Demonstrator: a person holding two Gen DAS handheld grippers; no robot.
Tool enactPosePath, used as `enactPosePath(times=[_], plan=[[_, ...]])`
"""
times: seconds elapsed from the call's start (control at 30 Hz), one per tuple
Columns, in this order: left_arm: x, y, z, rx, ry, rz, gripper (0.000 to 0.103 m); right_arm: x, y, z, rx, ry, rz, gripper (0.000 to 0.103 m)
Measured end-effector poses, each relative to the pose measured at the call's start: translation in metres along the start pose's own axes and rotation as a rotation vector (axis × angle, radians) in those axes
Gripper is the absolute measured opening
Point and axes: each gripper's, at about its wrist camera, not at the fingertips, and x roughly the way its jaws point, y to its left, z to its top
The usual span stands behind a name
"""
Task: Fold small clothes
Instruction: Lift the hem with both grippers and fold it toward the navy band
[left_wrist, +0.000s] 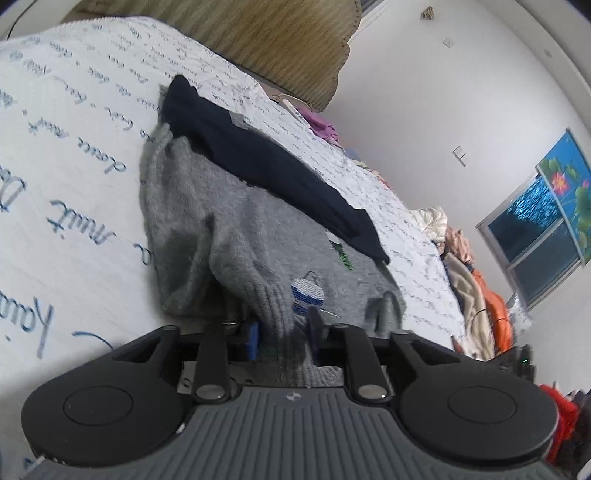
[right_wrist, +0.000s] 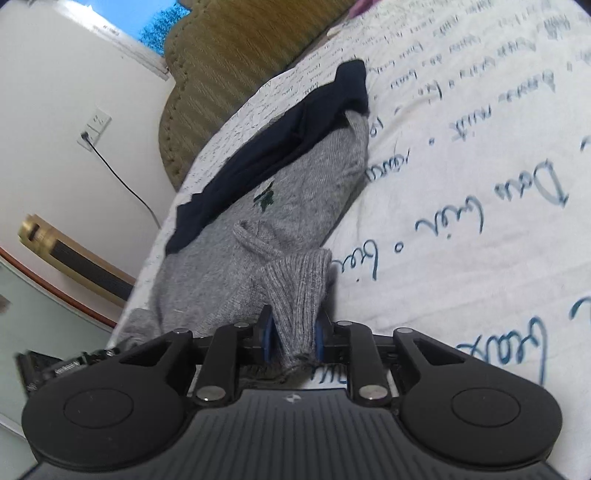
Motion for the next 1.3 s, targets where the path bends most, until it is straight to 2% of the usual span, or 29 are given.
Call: enactPosePath(times=[0.07,0.17,0.2,0.23,0.27,0.3,0.43,0.7,0.83,1.0,1.3], plan=[[0.0,-0.003,-0.002,0.0,-0.005,-0.011,0.043,0.005,-0.008,0.002,0.056,0.006,0.04,0.023],[0.003,-0.01,-0.004,0.024,-0.015,0.007,0.042,0.007,-0.012,0.003,0.096,0.004,0.074,0.024],[0.003,-0.012,-0.005,0.033,-0.013,0.018,0.039,0.008,-0.01,0.002,0.083,0.004,0.068,0.024],[0.004,-0.014,-0.005,0.046,-0.008,0.028,0.015,0.008,-0.008,0.002,0.065,-0.001,0.059,0.024],[0.005,-0.016,-0.006,0.056,0.002,0.045,0.007,0.008,-0.004,0.001,0.038,-0.01,0.045,0.016],[0.004,-0.018,-0.006,0.063,-0.003,0.056,0.007,0.008,0.002,-0.001,0.006,-0.022,0.022,0.012],[-0.016,-0.034,-0.012,0.143,-0.074,0.07,0.007,-0.002,0.022,-0.006,-0.064,-0.062,0.024,0.011],[-0.069,-0.067,-0.004,0.207,-0.226,0.039,0.006,-0.054,0.068,0.004,-0.132,-0.155,0.196,0.011],[-0.086,-0.084,0.003,0.225,-0.287,0.026,0.006,-0.07,0.085,0.012,-0.155,-0.212,0.232,0.011],[-0.095,-0.098,0.013,0.231,-0.327,0.019,0.006,-0.077,0.095,0.022,-0.165,-0.254,0.237,0.011],[-0.081,-0.099,0.046,0.186,-0.39,0.084,0.006,-0.072,0.106,0.052,-0.207,-0.372,0.166,0.011]])
